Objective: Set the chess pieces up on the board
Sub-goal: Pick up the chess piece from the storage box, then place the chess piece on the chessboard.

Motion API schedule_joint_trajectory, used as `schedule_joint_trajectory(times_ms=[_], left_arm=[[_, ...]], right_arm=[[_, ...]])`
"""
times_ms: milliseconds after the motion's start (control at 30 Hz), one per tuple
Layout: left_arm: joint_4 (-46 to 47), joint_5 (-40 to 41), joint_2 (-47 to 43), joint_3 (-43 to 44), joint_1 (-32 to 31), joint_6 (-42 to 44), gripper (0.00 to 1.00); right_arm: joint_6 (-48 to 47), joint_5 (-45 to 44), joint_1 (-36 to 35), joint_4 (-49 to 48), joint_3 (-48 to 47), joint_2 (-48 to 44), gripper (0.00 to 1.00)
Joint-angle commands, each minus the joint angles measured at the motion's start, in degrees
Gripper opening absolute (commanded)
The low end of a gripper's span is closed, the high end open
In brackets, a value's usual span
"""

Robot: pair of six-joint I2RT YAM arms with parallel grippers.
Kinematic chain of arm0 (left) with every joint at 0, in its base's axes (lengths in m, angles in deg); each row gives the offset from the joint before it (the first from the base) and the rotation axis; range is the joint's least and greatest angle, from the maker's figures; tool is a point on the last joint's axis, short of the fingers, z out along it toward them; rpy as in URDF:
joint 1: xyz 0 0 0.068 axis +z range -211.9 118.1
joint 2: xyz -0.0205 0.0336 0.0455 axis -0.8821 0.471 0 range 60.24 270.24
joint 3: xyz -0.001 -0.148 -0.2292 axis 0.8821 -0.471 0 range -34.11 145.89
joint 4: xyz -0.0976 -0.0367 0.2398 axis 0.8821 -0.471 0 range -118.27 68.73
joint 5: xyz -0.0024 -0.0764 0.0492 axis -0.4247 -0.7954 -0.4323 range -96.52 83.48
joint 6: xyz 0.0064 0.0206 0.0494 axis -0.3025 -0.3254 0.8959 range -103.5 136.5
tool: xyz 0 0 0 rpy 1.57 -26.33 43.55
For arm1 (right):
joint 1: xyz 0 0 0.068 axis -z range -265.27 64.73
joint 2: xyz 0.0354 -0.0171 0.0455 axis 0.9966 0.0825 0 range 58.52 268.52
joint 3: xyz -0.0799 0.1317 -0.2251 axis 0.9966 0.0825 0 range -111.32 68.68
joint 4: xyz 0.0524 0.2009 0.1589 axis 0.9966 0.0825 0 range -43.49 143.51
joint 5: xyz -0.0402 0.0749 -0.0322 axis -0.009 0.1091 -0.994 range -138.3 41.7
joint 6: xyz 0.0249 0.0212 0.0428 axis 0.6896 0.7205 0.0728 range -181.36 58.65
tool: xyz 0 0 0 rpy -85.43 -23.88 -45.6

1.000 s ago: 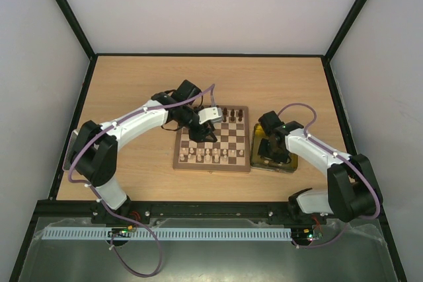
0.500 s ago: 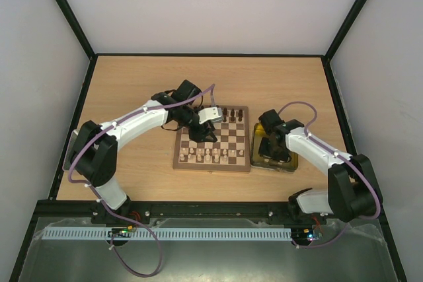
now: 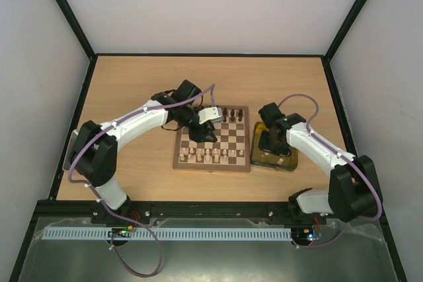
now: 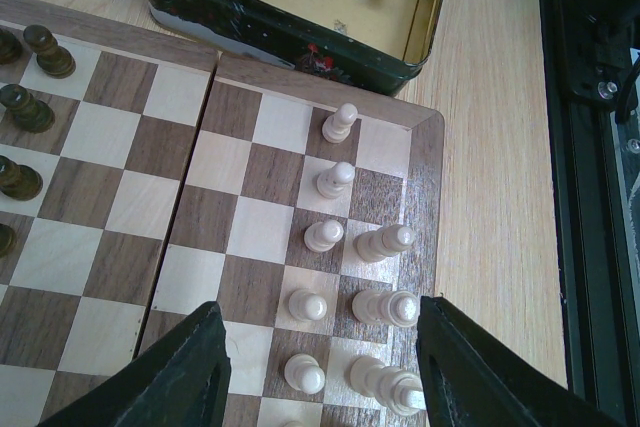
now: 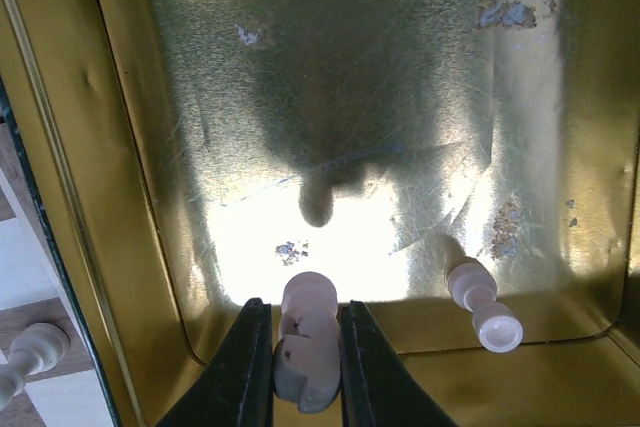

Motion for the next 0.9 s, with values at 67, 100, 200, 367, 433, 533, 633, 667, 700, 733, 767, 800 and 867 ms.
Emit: schedule_joint_trajectory(times_ms=[67,100,200,367,433,533,633,667,700,733,767,800,867], left_arm=[[-0.43,-0.92,-1.61,0.08,0.50,0.48,0.53],[-0.43,-0.88,-1.54,0.08,0.51,0.49,0.53],[-0.44,-0.87,-1.39,0.04,0.52,0.56,0.53],[0.09,-0.80,-1.50,-0.19,0.74,0.40,0.53],[0.17,-0.78,-1.63,-0.52,1.07,0.39,0.53],[0.31,-1.11,-2.39,-1.07,2.08,0.49,0.53],[0.27,-1.29,-3.28,-1.76,3.48,0.57,0.53],[0.25,-1.38,-3.84,-2.07,4.02,0.65,0.53],[0.13,-1.44,-4.32,-2.37,4.73,0.85,0.53],[-0.06,-1.53,-4.85,-2.68,5.44,1.03,0.54],[-0.16,-1.76,-5.43,-3.17,6.50,1.17,0.54],[-0.18,-1.90,-6.06,-3.67,7.33,1.31,0.54],[-0.42,-2.28,-7.18,-4.67,8.88,1.64,0.56]], right_arm=[[-1.01,-2.38,0.17,3.73,-2.94,-0.38,0.09],[-1.11,-2.42,0.18,4.22,-3.79,-0.28,0.09],[-1.38,-2.38,0.13,5.50,-5.99,-0.05,0.08],[-0.49,-2.32,-1.19,6.92,-8.46,-0.26,0.08],[0.62,-2.30,-2.75,7.20,-9.34,-0.14,0.08],[3.00,-2.81,-6.94,7.41,-10.78,0.44,0.08],[5.27,-2.45,-10.39,6.88,-11.67,1.15,0.08],[5.97,-2.18,-11.25,6.62,-11.76,1.34,0.08],[6.60,-1.90,-12.24,6.36,-11.94,1.53,0.08],[7.18,-1.74,-13.33,6.36,-12.19,1.85,0.08],[7.71,-1.70,-14.31,6.29,-12.49,2.04,0.08],[8.25,-1.70,-15.29,6.15,-12.75,2.36,0.08],[9.10,-1.49,-16.99,5.86,-13.21,2.97,0.08]])
